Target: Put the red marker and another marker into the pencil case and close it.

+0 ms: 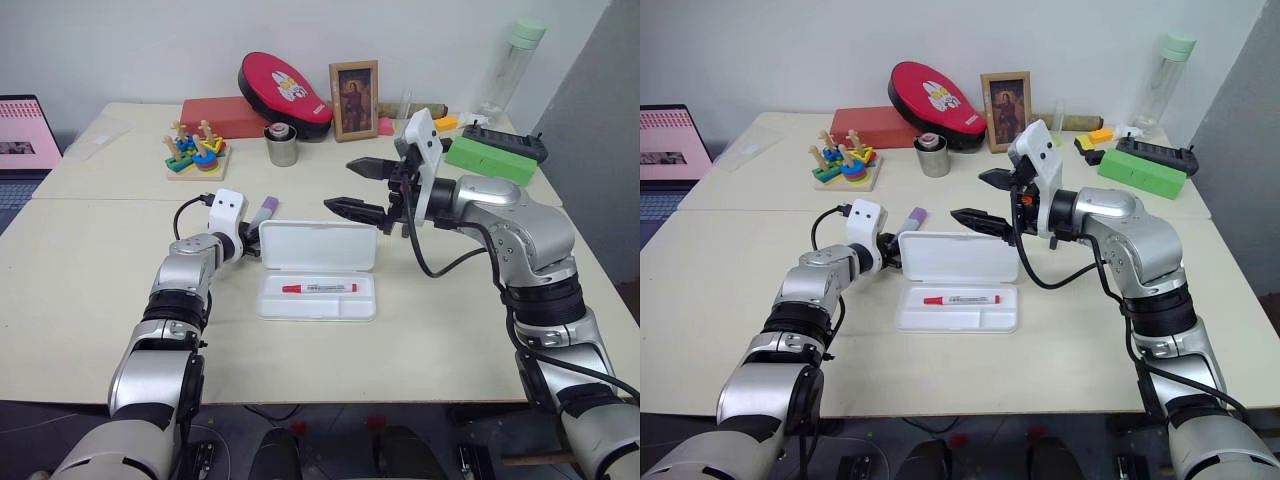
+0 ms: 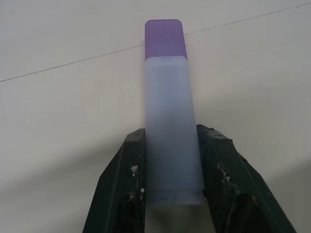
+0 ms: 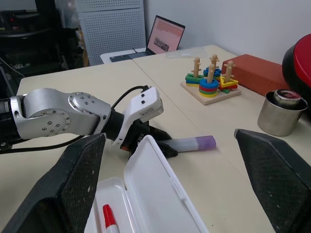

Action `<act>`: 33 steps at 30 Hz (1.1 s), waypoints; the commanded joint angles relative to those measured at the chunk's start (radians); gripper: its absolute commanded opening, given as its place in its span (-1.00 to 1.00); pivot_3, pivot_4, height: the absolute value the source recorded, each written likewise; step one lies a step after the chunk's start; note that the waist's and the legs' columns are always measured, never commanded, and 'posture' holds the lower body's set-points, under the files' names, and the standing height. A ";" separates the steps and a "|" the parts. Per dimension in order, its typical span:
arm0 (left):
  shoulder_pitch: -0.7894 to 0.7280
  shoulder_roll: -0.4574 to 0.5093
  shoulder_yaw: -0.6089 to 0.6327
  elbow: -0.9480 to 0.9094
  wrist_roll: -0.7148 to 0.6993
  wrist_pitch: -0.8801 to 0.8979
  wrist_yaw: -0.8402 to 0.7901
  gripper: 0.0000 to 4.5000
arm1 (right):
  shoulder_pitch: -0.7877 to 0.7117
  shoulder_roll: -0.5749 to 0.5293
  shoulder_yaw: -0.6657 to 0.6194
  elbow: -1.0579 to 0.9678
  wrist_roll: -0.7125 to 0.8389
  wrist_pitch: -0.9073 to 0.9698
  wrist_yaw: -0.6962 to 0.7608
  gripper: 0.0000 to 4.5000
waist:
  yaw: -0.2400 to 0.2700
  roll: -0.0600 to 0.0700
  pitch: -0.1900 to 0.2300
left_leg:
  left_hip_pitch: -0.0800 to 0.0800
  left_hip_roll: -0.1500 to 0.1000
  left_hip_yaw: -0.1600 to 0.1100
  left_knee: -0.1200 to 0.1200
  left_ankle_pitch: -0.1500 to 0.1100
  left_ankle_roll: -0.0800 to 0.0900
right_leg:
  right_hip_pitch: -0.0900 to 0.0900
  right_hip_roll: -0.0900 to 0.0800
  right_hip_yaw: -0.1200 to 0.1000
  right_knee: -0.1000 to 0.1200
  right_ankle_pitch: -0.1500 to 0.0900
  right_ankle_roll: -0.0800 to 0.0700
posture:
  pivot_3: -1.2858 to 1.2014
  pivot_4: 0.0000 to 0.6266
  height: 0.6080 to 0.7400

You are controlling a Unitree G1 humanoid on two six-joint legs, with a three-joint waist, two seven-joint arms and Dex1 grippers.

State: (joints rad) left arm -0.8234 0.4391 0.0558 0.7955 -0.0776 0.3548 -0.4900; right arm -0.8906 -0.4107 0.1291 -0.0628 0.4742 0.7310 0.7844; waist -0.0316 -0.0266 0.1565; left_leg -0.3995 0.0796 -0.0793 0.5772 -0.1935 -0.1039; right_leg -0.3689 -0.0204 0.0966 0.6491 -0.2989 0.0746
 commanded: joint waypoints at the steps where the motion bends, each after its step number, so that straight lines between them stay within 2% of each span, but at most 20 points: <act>1: -0.013 0.039 0.052 -0.089 -0.022 -0.042 0.013 -0.47 | -0.028 -0.018 -0.044 -0.034 0.015 -0.022 0.020 1.00 | 0.000 0.000 0.000 | 0.000 0.000 0.000 0.000 0.000 0.000 | 0.000 0.000 0.000 0.000 0.000 0.000 | 0.03 -0.52 1.00; 4: -0.033 0.074 0.120 -0.157 -0.069 -0.059 0.011 -0.47 | -0.017 -0.042 -0.060 -0.061 0.030 -0.023 0.046 1.00 | 0.000 0.000 0.000 | -0.001 0.000 0.000 0.000 0.000 0.000 | -0.001 0.000 0.000 -0.001 0.000 0.000 | 0.03 -0.52 1.00; 7: -0.011 0.128 0.120 -0.371 -0.151 -0.041 -0.162 -0.47 | 0.005 -0.086 -0.087 -0.097 0.060 -0.016 0.087 1.00 | 0.000 0.000 0.000 | -0.002 0.000 0.000 -0.001 0.000 0.000 | -0.001 0.000 0.000 -0.002 0.000 0.000 | 0.03 -0.52 1.00; 12: 0.143 0.238 -0.011 -0.749 -0.245 0.039 -0.457 -0.47 | 0.048 -0.175 -0.132 -0.147 0.107 0.011 0.154 1.00 | 0.003 0.001 -0.001 | -0.001 -0.001 0.001 -0.002 0.000 -0.002 | 0.001 -0.002 0.000 -0.004 0.000 0.000 | 0.03 -0.52 1.00; 16: 0.327 0.440 -0.112 -0.956 -0.256 0.032 -0.725 -0.47 | 0.106 -0.240 -0.117 -0.201 0.110 0.020 0.193 1.00 | -0.017 0.003 0.000 | 0.000 0.001 0.001 -0.002 0.000 0.000 | 0.000 0.001 0.001 -0.002 0.000 0.000 | 0.03 -0.52 1.00; 22: 0.365 0.525 -0.184 -0.971 -0.235 0.007 -0.870 -0.47 | 0.137 -0.239 -0.100 -0.228 0.113 0.023 0.174 1.00 | -0.021 0.003 0.001 | 0.001 0.002 0.001 -0.001 0.000 0.001 | 0.000 0.001 0.002 -0.002 -0.001 0.000 | 0.03 -0.52 1.00; 33: 0.311 0.511 -0.286 -0.836 -0.076 -0.063 -0.883 -0.47 | 0.175 -0.237 -0.088 -0.269 0.109 0.040 0.138 1.00 | -0.002 0.003 0.000 | 0.000 0.001 0.001 -0.001 0.000 0.001 | -0.001 0.001 0.002 -0.003 -0.001 0.000 | 0.03 -0.52 1.00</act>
State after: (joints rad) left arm -0.4887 0.9530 -0.2320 -0.0439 -0.1728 0.3164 -1.3791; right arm -0.7178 -0.6398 0.0606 -0.2906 0.5722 0.7726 0.9319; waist -0.0339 -0.0237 0.1569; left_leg -0.3999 0.0809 -0.0780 0.5761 -0.1935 -0.1027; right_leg -0.3699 -0.0194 0.0986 0.6466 -0.2997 0.0742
